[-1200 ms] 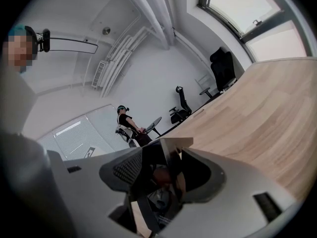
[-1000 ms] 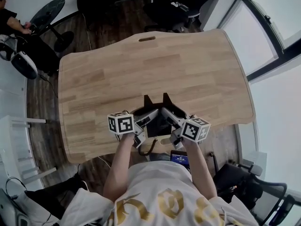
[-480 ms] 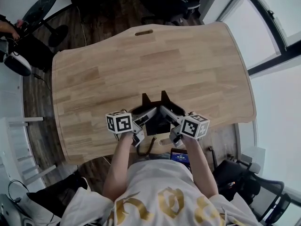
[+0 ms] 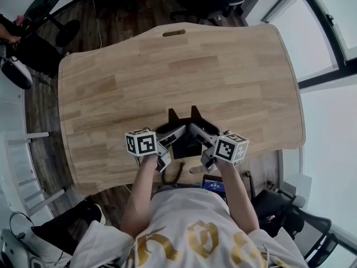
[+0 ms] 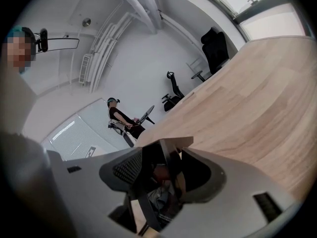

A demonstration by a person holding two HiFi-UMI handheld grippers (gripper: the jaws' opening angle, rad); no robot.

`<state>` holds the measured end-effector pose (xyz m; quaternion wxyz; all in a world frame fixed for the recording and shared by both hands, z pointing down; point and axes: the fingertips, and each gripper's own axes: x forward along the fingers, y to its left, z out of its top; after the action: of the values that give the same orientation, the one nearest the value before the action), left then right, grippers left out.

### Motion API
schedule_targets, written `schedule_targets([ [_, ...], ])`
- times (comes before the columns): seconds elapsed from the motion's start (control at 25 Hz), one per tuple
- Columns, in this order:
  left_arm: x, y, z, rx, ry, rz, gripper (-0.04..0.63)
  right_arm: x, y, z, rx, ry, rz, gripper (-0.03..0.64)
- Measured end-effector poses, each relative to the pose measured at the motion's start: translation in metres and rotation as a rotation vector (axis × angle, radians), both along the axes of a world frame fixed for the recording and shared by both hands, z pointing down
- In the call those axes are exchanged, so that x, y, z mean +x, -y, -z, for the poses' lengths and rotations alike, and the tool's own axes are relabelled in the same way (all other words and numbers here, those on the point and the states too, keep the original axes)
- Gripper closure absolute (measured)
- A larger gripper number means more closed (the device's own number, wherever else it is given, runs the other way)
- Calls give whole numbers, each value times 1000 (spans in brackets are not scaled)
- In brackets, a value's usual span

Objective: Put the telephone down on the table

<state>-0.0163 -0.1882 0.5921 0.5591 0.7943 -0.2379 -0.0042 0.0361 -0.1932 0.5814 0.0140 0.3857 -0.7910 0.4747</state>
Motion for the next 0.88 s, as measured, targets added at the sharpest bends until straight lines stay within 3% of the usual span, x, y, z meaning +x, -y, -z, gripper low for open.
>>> schedule_targets([
  [0.88,-10,42,-28,-75,-6,38,341,-8,43,-28,-82,0,22,396],
])
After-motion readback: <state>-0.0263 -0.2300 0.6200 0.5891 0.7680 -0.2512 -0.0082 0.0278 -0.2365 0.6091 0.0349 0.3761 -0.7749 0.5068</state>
